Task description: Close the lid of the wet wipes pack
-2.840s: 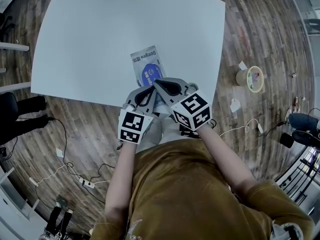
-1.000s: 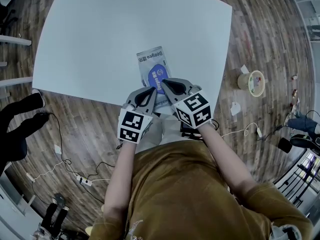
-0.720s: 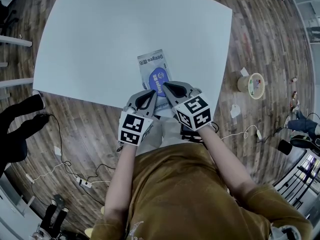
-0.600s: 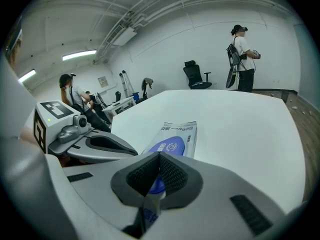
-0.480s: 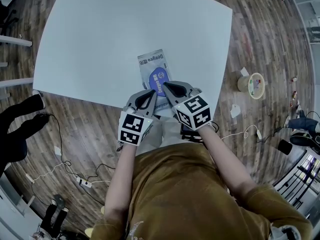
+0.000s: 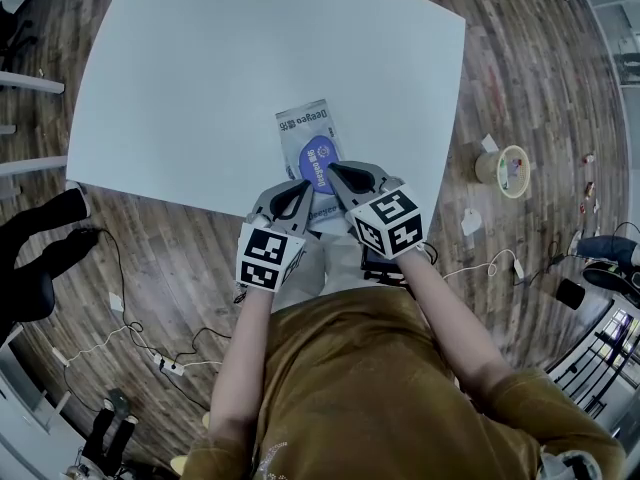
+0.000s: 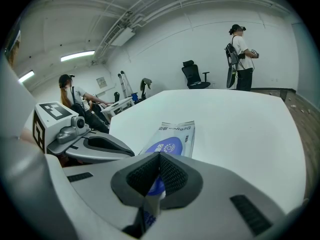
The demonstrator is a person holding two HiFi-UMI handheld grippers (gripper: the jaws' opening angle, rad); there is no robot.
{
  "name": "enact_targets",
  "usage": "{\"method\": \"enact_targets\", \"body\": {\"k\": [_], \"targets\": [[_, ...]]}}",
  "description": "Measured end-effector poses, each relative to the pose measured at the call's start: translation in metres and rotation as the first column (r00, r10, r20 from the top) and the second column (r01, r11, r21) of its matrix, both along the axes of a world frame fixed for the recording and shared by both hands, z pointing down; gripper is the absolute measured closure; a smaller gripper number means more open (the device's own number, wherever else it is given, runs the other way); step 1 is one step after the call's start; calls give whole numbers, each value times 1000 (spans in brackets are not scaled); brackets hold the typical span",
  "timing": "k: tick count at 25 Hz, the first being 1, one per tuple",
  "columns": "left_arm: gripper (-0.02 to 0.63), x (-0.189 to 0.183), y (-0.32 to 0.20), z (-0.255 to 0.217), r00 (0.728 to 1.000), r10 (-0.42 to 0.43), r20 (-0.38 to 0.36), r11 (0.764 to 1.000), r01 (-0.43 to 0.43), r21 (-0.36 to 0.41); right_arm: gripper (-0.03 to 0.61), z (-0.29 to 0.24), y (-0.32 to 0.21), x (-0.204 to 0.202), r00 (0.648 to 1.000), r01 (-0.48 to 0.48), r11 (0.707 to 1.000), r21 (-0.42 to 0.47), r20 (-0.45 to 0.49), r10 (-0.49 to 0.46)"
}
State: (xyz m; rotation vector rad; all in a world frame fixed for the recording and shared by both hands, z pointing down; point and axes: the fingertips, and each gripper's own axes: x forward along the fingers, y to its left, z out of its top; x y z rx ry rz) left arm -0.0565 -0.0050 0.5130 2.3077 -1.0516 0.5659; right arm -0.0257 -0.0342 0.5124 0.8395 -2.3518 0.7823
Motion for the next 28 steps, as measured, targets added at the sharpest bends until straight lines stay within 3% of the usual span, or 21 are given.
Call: {"method": "enact_targets", "body": {"k": [28], "targets": [[617,-1,0,7,1000,1,0,1000,-1,-18,572,14,0,1,1000,8,1000,-28,-16,-8]]}}
